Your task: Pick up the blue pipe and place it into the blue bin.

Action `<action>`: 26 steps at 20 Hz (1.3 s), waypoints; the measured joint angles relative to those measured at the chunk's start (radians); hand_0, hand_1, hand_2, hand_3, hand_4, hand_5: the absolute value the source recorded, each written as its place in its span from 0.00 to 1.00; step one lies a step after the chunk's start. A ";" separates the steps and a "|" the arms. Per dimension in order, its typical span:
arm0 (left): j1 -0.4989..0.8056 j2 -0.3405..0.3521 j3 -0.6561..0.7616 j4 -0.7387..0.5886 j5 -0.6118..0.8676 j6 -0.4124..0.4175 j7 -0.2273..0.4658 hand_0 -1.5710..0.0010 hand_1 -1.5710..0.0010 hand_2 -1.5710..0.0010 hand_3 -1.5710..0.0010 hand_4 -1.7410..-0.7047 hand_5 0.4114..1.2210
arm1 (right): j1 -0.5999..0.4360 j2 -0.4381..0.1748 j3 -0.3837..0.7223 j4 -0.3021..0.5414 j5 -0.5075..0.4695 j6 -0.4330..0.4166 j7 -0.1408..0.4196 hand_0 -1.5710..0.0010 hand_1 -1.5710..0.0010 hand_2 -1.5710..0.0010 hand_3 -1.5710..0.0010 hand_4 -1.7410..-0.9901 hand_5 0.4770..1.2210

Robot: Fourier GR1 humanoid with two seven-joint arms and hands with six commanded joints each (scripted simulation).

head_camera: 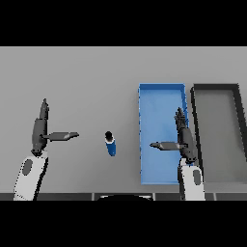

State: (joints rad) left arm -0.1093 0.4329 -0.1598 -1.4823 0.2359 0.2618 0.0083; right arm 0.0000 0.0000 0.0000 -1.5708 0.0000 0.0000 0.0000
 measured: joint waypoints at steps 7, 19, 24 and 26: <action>0.022 0.063 -0.058 -0.043 -0.026 -0.097 -0.048 1.00 1.00 1.00 1.00 0.75 0.23 | 0.035 -0.097 0.022 -0.037 0.063 0.041 -0.079 1.00 1.00 1.00 1.00 0.71 0.15; 0.071 0.232 -0.171 -0.152 -0.004 -0.421 -0.129 1.00 1.00 1.00 1.00 0.72 0.17 | 0.082 -0.183 0.094 -0.125 0.172 0.079 -0.077 1.00 1.00 1.00 1.00 0.71 0.14; 0.097 0.235 -0.281 -0.269 -0.041 -0.451 0.022 1.00 1.00 1.00 1.00 0.66 0.08 | 0.080 -0.171 0.097 -0.133 0.160 0.082 -0.059 1.00 1.00 1.00 1.00 0.69 0.13; 0.090 0.218 -0.325 -0.267 -0.078 -0.468 0.030 1.00 1.00 1.00 1.00 0.63 0.07 | 0.085 -0.174 0.100 -0.134 0.164 0.086 -0.064 1.00 1.00 1.00 1.00 0.70 0.13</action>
State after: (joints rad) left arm -0.0189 0.6507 -0.4850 -1.7494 0.1577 -0.2066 0.0381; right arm 0.0850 -0.1741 0.1003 -1.7049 0.1642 0.0859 -0.0636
